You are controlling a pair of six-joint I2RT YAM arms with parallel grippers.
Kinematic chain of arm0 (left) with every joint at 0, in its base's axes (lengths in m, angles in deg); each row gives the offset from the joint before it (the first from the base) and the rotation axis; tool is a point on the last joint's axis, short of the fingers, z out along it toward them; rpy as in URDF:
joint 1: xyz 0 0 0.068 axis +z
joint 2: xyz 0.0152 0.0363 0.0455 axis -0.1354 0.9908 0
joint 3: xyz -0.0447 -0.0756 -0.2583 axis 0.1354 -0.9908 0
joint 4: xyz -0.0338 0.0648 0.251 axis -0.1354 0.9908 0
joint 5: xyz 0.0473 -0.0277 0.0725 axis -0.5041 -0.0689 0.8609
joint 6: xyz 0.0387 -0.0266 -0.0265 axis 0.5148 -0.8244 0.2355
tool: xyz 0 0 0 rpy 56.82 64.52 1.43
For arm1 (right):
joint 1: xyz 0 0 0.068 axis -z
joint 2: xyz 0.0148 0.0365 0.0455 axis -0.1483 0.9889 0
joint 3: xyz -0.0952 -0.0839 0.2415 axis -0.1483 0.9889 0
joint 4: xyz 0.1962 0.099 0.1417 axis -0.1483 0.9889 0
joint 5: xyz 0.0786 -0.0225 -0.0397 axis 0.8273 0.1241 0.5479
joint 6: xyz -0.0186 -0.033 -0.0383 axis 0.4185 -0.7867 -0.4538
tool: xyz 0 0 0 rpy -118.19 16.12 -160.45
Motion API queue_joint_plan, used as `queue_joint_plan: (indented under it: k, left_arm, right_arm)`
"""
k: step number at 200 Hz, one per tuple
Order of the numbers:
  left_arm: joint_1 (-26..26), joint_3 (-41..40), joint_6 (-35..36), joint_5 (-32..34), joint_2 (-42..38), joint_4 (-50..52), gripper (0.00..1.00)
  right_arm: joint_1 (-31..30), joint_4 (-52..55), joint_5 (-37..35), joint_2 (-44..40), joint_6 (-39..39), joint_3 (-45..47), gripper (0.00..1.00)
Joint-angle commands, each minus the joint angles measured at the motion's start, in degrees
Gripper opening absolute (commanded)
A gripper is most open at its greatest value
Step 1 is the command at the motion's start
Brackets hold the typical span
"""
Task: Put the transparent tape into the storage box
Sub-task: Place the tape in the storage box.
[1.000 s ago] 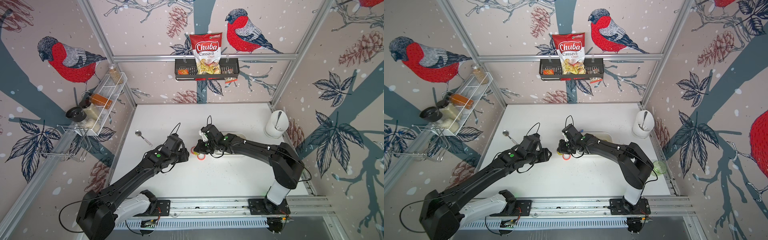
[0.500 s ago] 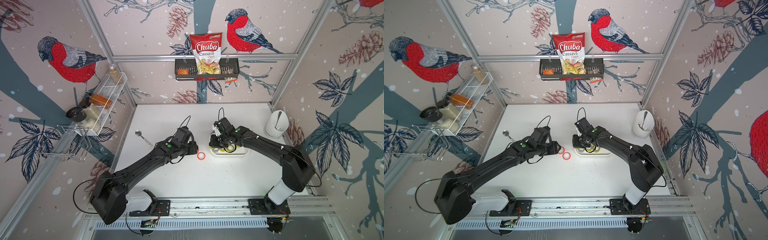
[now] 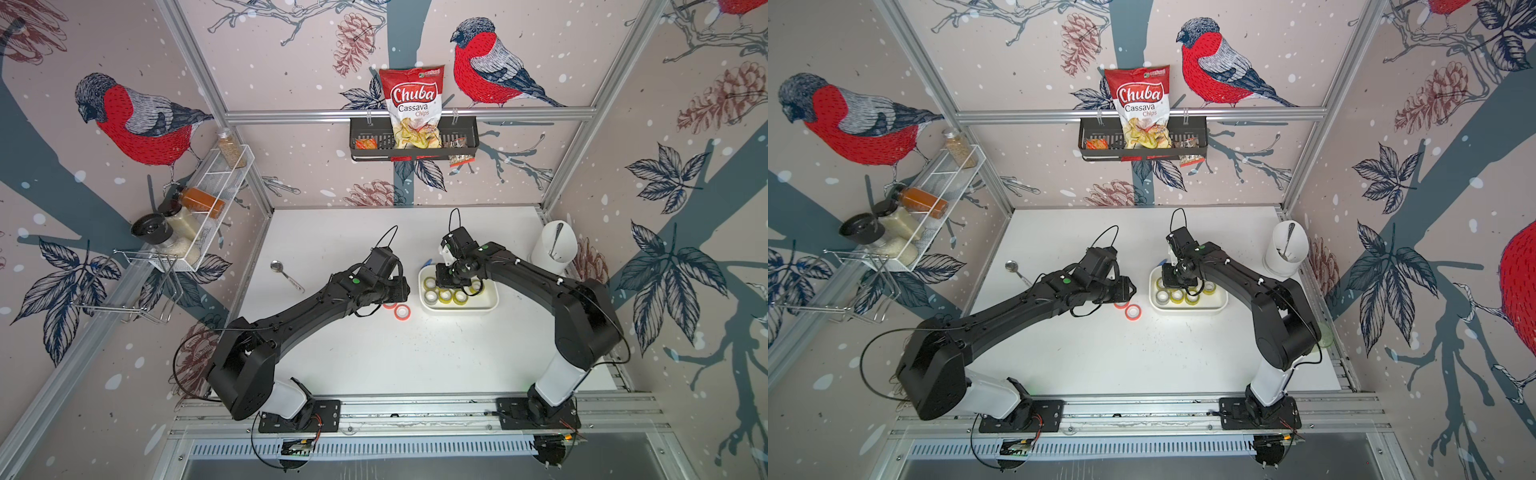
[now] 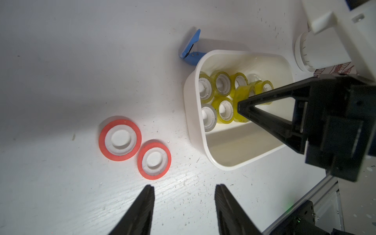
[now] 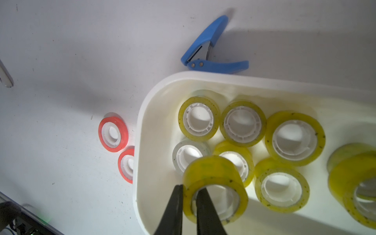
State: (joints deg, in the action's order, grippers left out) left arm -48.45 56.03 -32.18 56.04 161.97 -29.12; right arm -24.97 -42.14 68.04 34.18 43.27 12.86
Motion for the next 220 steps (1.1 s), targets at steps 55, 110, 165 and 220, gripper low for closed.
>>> queue_joint_plan:
  k: [55,110,165,220]
  left_arm:
    - [-0.62,1.79,0.73,-1.25,2.06,-1.42,0.53]
    - [-0.63,2.15,1.44,-0.64,1.97,-0.59,0.53]
    - [-0.56,1.71,1.59,-0.29,1.88,-0.54,0.53]
    - [-0.56,1.45,1.55,0.06,1.55,-0.43,0.53]
  right_arm:
    - [0.78,-2.05,4.39,7.49,-1.27,-6.17,0.17]
    - [0.62,-2.65,4.57,10.36,-0.15,-7.15,0.18]
    - [0.62,-3.38,4.33,11.48,0.43,-6.77,0.20]
    - [0.46,-2.99,4.31,9.40,1.38,-7.12,0.32]
